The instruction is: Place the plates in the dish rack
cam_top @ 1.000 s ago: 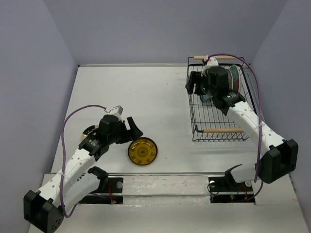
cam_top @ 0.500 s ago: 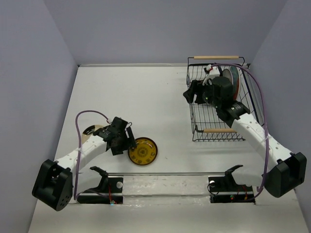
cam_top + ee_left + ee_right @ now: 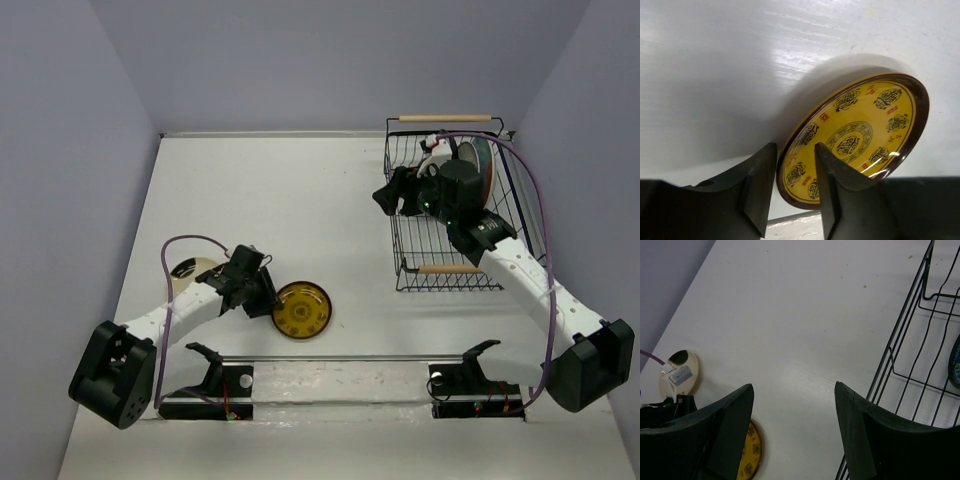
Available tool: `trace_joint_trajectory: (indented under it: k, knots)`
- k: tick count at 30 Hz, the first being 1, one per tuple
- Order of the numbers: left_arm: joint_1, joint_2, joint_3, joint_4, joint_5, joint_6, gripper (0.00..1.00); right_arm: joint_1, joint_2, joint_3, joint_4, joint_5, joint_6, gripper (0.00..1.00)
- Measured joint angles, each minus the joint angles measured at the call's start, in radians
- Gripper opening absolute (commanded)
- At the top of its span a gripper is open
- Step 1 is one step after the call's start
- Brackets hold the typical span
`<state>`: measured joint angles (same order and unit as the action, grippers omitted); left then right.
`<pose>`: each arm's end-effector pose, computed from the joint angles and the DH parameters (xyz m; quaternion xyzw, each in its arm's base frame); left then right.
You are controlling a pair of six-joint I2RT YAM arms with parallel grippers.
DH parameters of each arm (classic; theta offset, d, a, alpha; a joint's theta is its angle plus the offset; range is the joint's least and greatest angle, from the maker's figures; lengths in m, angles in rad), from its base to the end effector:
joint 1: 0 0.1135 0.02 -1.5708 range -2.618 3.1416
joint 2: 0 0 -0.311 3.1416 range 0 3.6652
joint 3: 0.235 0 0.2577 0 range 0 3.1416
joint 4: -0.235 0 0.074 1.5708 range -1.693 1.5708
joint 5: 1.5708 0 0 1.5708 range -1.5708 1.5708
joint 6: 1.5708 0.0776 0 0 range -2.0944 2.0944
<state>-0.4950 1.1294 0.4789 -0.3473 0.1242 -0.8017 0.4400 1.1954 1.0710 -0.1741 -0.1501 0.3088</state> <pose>0.1756 -0.1057 0.1638 -0.1289 0.9488 -0.2178 0.1889 0.2721 0.1409 0.3870 -0.0970 0.7975 0.2728 0.5293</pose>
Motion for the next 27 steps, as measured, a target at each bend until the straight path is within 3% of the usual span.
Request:
trace_joint_trajectory:
  k: [1, 3, 7, 14, 17, 27]
  knots:
    - [0.0, 0.0, -0.01, 0.024, 0.016, -0.008, 0.26, 0.0, 0.0, -0.001, 0.004, -0.009, 0.002, 0.71]
    - [0.0, 0.0, -0.027, 0.066, 0.037, -0.02, 0.06, 0.0, 0.0, -0.005, 0.008, -0.029, 0.005, 0.71]
    - [0.002, -0.022, -0.056, 0.137, 0.094, -0.021, 0.06, 0.014, 0.0, -0.005, 0.011, -0.103, 0.002, 0.71]
    - [0.005, -0.177, -0.061, 0.18, 0.12, -0.006, 0.06, 0.156, 0.036, 0.071, -0.012, -0.294, -0.049, 0.77]
    - [0.008, -0.276, -0.06, 0.249, 0.152, 0.001, 0.05, 0.207, 0.059, 0.101, -0.026, -0.306, -0.073, 0.9]
    - [0.009, -0.444, -0.042, 0.453, 0.242, 0.052, 0.05, 0.228, 0.097, 0.091, -0.092, -0.263, -0.083, 0.94]
